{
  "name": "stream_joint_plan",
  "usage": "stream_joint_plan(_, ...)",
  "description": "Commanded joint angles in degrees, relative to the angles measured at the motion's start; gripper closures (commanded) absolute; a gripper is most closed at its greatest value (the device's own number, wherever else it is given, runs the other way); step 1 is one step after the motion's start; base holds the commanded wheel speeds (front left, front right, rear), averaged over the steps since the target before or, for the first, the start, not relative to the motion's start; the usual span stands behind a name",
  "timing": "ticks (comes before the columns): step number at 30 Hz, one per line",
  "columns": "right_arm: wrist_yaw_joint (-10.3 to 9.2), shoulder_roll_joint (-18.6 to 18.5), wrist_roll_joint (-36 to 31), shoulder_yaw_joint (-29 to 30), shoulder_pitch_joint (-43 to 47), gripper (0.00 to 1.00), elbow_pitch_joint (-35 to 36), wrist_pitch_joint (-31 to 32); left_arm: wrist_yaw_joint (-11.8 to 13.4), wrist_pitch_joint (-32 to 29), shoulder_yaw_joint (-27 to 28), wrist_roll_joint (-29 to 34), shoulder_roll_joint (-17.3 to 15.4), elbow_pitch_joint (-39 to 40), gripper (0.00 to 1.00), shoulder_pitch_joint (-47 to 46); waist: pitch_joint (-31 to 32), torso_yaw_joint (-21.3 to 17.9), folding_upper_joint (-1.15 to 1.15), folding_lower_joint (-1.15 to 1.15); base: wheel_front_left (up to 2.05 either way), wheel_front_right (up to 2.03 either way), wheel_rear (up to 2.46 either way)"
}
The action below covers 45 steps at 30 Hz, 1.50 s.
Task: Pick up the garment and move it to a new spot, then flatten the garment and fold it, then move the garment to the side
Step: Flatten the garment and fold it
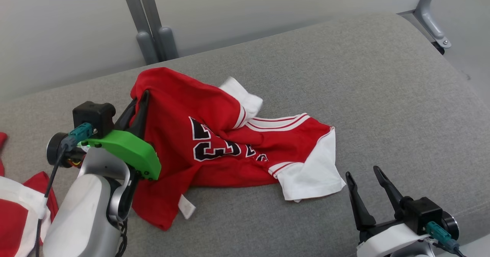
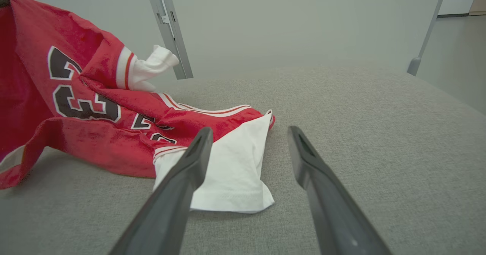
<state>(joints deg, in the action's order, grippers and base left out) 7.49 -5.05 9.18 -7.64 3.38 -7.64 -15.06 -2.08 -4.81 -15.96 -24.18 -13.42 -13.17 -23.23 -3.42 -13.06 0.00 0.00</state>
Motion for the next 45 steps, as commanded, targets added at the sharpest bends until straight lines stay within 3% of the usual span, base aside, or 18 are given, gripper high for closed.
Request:
stream_joint_plan(1,0.00,-0.21,-0.29,0.20,-0.67,0.00,0.30,-0.17,0.97,-0.37,0.19,0.95,-1.14,0.92,1.00,1.37,-0.66,-0.28,0.00,0.00,0.00,0.00,0.00)
stream_joint_plan(7,0.00,-0.42,-0.54,-0.06,-3.02,0.00,0.39,-0.17,1.47,-1.19,2.09,-0.24,-2.83,-2.50,1.00,-0.30,-3.98,-0.44,0.00,0.00,0.00,0.00,0.00)
stream_joint_plan(16,0.00,0.25,-0.32,-3.92,-9.95,0.00,-0.01,-0.17,-2.13,9.96,3.56,1.57,-6.27,-22.38,1.00,-13.86,-11.49,-3.79,0.00,0.00,0.00,0.00,0.00)
stream_joint_plan(17,0.00,0.31,-0.36,-3.99,-10.19,0.00,-0.10,-0.17,-2.45,10.60,3.35,1.89,-6.59,-24.68,0.67,-14.43,-11.74,-4.09,0.00,0.00,0.00,0.00,0.00)
stream_joint_plan(18,0.00,0.49,-0.43,-4.07,-10.60,0.00,-0.06,-0.17,-2.82,11.26,3.37,1.46,-6.62,-27.20,0.20,-15.29,-12.06,-4.58,0.00,0.00,0.00,0.00,0.00)
stream_joint_plan(19,0.00,0.71,-0.47,-4.16,-10.90,0.00,0.00,-0.17,-2.90,12.10,3.94,0.77,-6.56,-28.89,0.00,-16.03,-12.20,-4.94,0.00,0.00,0.00,0.00,0.00)
stream_joint_plan(23,0.00,1.17,-0.87,-3.42,-9.66,0.00,0.33,-0.17,-3.46,17.27,4.42,0.30,-5.86,-33.20,0.00,-15.47,-11.34,-5.01,0.00,0.00,0.00,0.00,0.00)
stream_joint_plan(27,0.00,0.59,-1.65,-1.22,-6.95,0.00,1.30,-0.17,-1.90,19.85,7.36,-1.44,-3.27,-31.15,0.00,-9.73,-7.73,-3.26,0.00,0.00,0.00,0.00,0.00)
stream_joint_plan(32,0.00,-0.74,-2.43,3.14,-2.49,0.00,4.05,-0.17,0.33,19.92,13.68,-0.43,3.50,-14.26,0.00,5.92,-2.32,0.50,0.00,0.00,0.00,0.00,0.00)
stream_joint_plan(36,0.00,-2.37,-2.61,4.25,-0.06,0.00,4.91,-0.17,0.74,19.95,15.95,1.24,8.46,-4.53,0.00,18.53,1.39,2.34,0.00,0.00,0.00,0.00,0.00)
stream_joint_plan(42,0.00,-2.81,-2.27,6.76,2.65,0.00,5.59,-0.17,2.25,19.96,16.05,3.72,10.45,4.72,0.00,31.28,3.95,5.15,0.00,0.00,0.00,0.00,0.00)
stream_joint_plan(45,0.00,-2.75,-2.37,7.95,4.40,0.00,4.95,-0.17,3.55,19.96,15.88,0.84,10.47,6.72,0.00,34.64,5.02,6.78,0.00,0.00,0.00,0.00,0.00)
